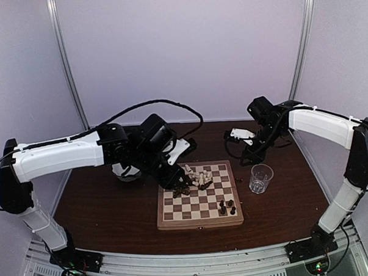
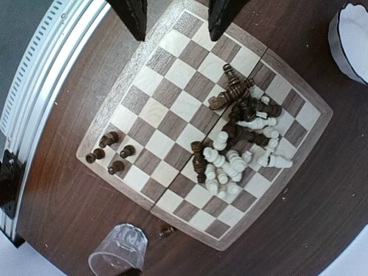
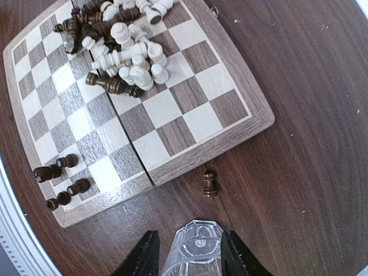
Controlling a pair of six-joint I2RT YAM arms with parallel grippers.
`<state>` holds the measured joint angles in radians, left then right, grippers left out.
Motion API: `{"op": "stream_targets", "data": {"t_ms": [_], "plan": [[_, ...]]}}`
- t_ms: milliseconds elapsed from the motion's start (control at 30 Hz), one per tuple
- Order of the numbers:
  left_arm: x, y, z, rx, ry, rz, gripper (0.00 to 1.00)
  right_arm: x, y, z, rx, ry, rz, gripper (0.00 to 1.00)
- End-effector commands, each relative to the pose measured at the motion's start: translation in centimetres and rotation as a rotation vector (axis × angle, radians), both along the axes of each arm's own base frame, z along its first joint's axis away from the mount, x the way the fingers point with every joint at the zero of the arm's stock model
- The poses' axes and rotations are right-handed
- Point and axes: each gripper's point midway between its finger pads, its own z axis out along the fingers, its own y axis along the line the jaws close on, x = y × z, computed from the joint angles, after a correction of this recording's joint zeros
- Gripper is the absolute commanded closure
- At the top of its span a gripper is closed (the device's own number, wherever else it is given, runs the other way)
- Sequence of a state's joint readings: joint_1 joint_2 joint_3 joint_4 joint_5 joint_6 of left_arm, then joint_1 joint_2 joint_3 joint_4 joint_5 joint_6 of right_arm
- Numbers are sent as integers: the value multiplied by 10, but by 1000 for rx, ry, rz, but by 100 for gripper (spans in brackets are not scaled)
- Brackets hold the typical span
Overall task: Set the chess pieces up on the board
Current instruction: Pick up the pawn from the center of the board.
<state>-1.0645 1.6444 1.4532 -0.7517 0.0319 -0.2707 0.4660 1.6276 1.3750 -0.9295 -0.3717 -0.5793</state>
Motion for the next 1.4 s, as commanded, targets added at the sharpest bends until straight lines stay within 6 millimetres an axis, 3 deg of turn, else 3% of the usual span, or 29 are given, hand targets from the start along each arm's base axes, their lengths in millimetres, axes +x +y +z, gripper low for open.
{"op": "stream_targets", "data": {"t_ms": [0,133,300,500,1367], "plan": [[24,10,38,-196,-104,163,62,-4,-5,-18,-141,46,15,62],[26,22,39,-235,-113,206,60,-5,1,-34,-234,59,53,62],[22,24,30,-234,-91,201,60,3,5,-51,-306,92,57,66],[21,28,28,-232,-96,205,60,12,-5,-70,-403,104,53,68],[23,17,18,-222,-69,193,60,13,-15,-117,-444,207,58,75]]}}
